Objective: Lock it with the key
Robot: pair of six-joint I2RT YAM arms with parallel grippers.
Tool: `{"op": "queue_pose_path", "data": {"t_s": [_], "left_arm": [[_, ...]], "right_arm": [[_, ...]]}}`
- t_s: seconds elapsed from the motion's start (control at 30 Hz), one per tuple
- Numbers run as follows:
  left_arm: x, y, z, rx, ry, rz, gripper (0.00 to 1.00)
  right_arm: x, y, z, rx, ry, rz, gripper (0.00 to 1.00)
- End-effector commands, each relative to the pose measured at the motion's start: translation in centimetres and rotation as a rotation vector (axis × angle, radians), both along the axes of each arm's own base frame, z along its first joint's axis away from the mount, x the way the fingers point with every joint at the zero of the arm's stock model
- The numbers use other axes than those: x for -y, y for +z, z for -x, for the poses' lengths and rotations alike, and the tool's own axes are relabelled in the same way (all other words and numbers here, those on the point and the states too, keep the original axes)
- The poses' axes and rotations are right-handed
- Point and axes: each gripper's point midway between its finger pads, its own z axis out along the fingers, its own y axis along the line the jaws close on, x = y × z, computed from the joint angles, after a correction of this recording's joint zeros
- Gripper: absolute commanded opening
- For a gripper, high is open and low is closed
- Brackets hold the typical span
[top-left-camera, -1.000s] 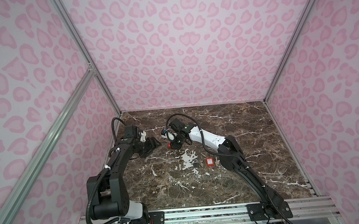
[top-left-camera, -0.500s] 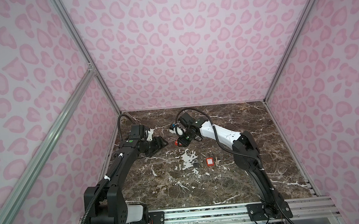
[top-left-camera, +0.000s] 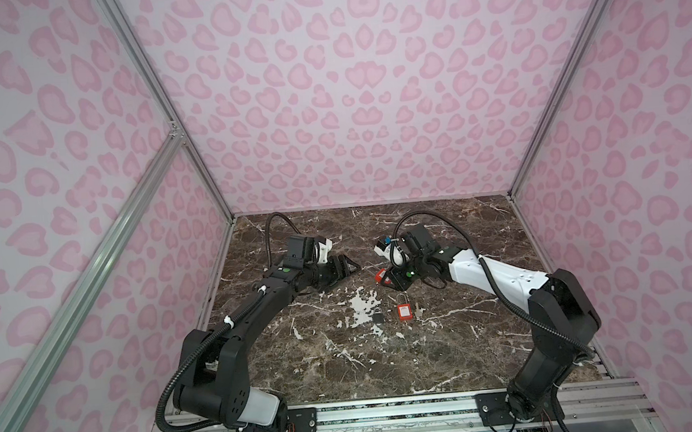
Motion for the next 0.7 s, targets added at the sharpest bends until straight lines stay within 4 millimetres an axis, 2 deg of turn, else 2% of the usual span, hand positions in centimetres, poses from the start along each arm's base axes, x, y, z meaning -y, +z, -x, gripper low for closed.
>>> {"op": "queue_pose_path", "data": {"t_s": [0.0,0.13,0.3,0.5,0.67], "left_arm": [[3.6,2.3,-0.5,0.053,-0.059,0.102,0.74],[6.3,2.3,-0.3,0.048,-0.1,0.121,0.73],[8.6,3.0,-0.5,0.054,-0.134,0.164,0.72],[9.6,3.4,-0.9,0.063,-0.135,0.203,0.7],[10.3,2.9,-0.8,0.05,-0.148,0.221,0.62]], "right_arm": [[0.0,1.3,-0.7,0.006,-0.043,-0.115,0.36],[0.3,2.7,-0.5,0.006,-0.06,-0.19,0.35],[0.5,4.1,-0.1,0.012,-0.074,-0.213,0.35],[0.7,5.6,0.9,0.024,-0.068,-0.258,0.35],[0.4,6.1,1.2,0.021,-0.054,-0.278,0.35]]}}
